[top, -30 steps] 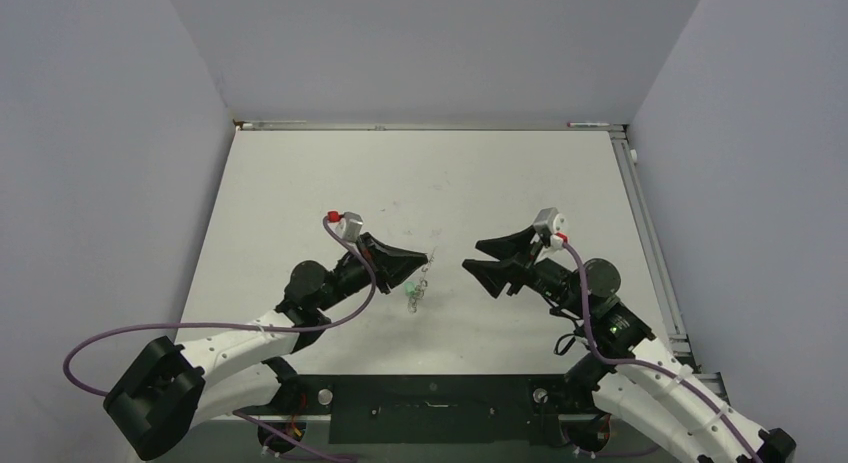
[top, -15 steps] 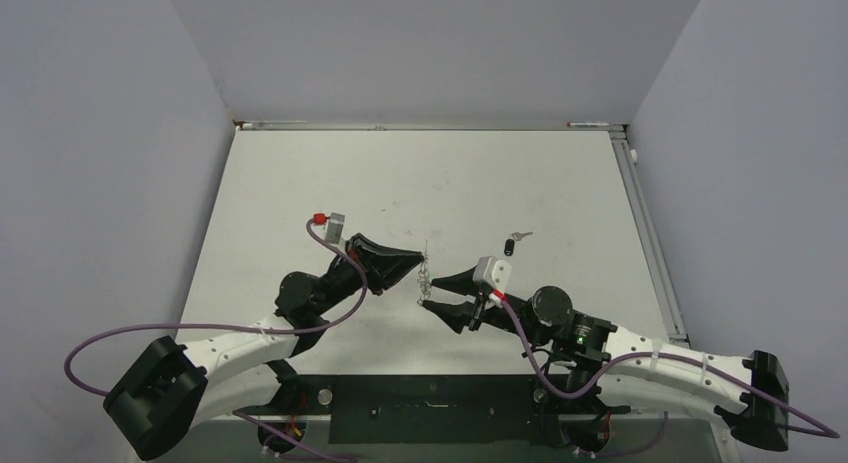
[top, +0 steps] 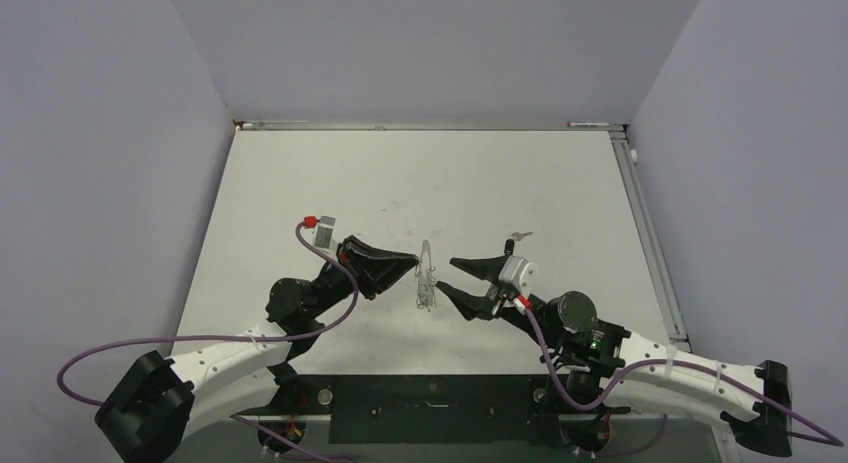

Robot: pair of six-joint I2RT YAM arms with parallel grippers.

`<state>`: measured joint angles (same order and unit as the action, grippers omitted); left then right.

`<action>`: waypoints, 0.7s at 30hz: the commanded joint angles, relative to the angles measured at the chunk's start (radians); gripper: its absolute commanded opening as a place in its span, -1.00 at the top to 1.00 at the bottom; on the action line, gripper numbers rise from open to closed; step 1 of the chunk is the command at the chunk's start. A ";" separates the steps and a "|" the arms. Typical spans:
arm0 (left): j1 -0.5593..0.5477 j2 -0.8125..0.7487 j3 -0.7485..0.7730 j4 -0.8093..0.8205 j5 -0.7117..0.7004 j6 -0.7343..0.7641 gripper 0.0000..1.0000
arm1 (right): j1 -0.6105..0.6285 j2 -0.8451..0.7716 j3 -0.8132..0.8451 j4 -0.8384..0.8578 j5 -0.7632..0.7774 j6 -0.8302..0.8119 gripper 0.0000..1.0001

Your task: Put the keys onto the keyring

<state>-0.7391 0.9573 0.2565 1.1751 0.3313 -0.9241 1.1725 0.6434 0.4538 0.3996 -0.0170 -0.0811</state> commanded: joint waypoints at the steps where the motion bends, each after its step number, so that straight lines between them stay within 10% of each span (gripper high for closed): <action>1: -0.005 -0.006 0.013 0.089 0.027 -0.036 1.00 | 0.004 0.017 0.027 0.085 0.069 -0.054 0.12; 21: -0.041 -0.003 0.014 0.075 0.000 -0.046 1.00 | 0.015 0.174 0.078 0.196 0.041 -0.101 0.40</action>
<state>-0.7670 0.9577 0.2562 1.1790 0.3454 -0.9661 1.1740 0.8074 0.4816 0.5194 0.0269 -0.1658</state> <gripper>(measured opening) 0.004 0.307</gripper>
